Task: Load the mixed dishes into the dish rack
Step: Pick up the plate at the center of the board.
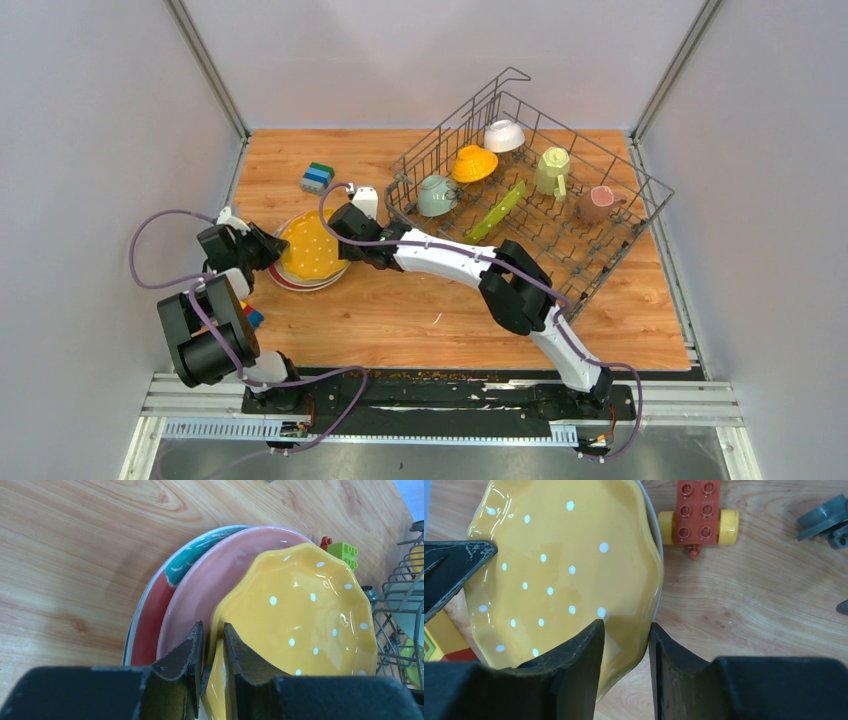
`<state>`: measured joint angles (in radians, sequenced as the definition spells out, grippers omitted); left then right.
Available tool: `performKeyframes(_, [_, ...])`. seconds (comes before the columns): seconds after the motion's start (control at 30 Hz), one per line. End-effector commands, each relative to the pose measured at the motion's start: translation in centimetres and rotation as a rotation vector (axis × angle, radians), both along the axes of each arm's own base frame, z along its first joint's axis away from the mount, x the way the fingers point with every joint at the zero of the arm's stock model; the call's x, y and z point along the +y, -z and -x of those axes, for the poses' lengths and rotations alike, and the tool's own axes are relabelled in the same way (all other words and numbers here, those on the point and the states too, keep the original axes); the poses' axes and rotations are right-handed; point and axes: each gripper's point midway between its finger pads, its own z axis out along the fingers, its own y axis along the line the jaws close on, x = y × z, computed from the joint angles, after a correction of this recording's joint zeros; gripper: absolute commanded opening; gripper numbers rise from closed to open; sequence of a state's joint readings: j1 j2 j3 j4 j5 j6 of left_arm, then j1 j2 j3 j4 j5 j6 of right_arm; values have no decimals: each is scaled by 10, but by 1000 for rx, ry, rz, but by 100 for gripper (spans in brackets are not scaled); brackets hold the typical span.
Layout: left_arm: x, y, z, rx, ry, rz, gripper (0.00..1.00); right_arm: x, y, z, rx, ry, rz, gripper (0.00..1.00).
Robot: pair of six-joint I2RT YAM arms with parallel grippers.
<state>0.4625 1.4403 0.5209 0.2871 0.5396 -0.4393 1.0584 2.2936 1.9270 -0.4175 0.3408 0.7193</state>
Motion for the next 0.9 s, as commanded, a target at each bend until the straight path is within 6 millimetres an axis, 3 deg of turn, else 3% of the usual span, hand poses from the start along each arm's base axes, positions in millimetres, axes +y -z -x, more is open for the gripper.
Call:
performKeyframes(0.0, [-63,20,27,129,194,149,16,51,-7,27,30,-57,-159,38])
performKeyframes(0.1, [-65,20,28,129,195,158,14,49,-1,26,39,-33,-157,47])
performKeyframes(0.23, [-72,18,28,118,217,184,13,47,2,24,50,0,-167,48])
performKeyframes(0.57, [-85,18,33,106,248,226,10,39,-25,35,-14,33,-213,19])
performKeyframes(0.63, [-86,16,34,101,248,222,15,37,-31,37,-37,22,-208,14])
performKeyframes(0.7, [-85,13,34,98,242,212,27,35,-35,40,-62,20,-194,10])
performKeyframes(0.77, [-83,12,35,97,231,195,38,29,-40,42,-87,30,-182,0])
performKeyframes(0.87, [-80,7,35,87,218,174,48,22,-44,45,-102,21,-169,0])
